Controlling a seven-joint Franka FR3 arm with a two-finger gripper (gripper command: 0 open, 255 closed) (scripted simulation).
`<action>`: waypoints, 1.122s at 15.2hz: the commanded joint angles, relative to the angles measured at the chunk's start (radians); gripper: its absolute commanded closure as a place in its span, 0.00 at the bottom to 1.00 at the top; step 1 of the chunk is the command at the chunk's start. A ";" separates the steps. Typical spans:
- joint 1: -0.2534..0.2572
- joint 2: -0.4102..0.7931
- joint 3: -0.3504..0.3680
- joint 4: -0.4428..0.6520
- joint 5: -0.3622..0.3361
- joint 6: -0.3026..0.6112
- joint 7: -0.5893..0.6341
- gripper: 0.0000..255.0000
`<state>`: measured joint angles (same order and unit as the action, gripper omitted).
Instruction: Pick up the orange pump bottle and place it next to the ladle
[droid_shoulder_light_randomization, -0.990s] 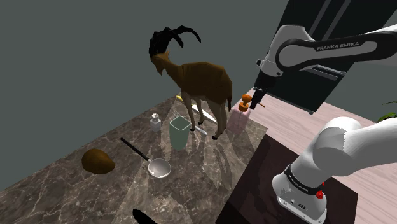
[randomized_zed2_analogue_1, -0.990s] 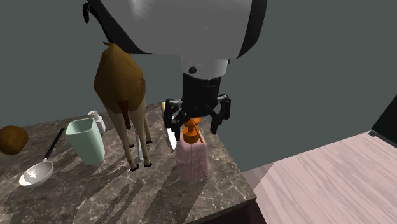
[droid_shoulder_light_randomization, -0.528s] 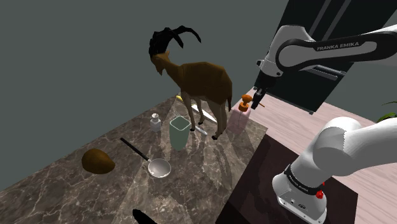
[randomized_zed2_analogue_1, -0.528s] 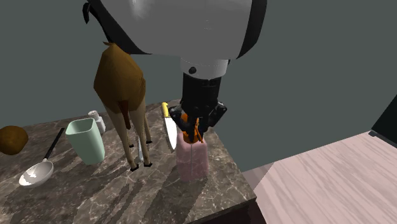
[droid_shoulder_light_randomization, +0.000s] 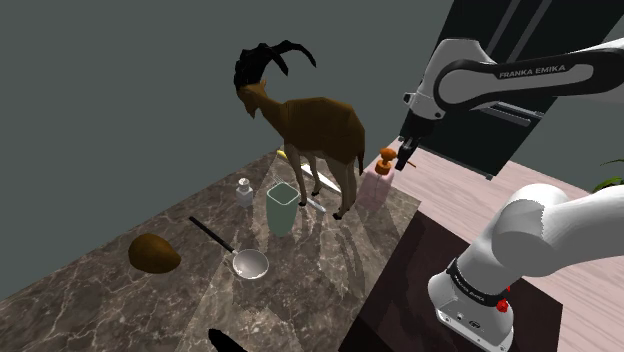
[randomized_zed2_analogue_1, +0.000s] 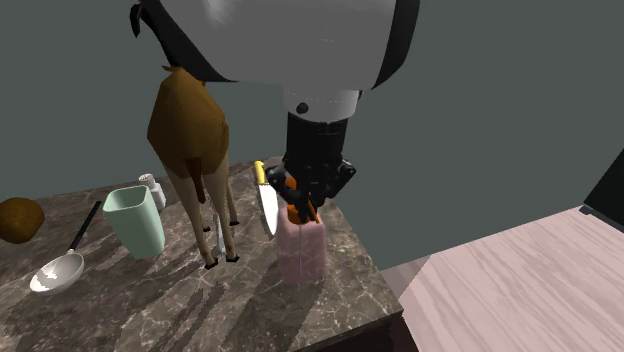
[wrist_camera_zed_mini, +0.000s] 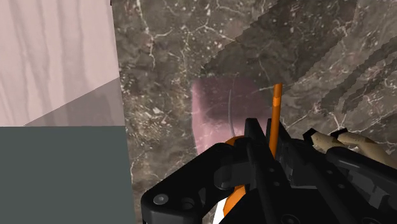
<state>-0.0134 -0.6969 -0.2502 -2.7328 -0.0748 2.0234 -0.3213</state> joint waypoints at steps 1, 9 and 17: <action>0.000 -0.009 0.003 0.015 0.001 -0.024 0.001 1.00; 0.003 -0.039 0.019 0.105 0.010 -0.144 0.010 1.00; 0.008 -0.050 0.032 0.205 0.019 -0.255 0.017 1.00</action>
<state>-0.0064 -0.7456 -0.2208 -2.5413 -0.0572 1.7842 -0.3055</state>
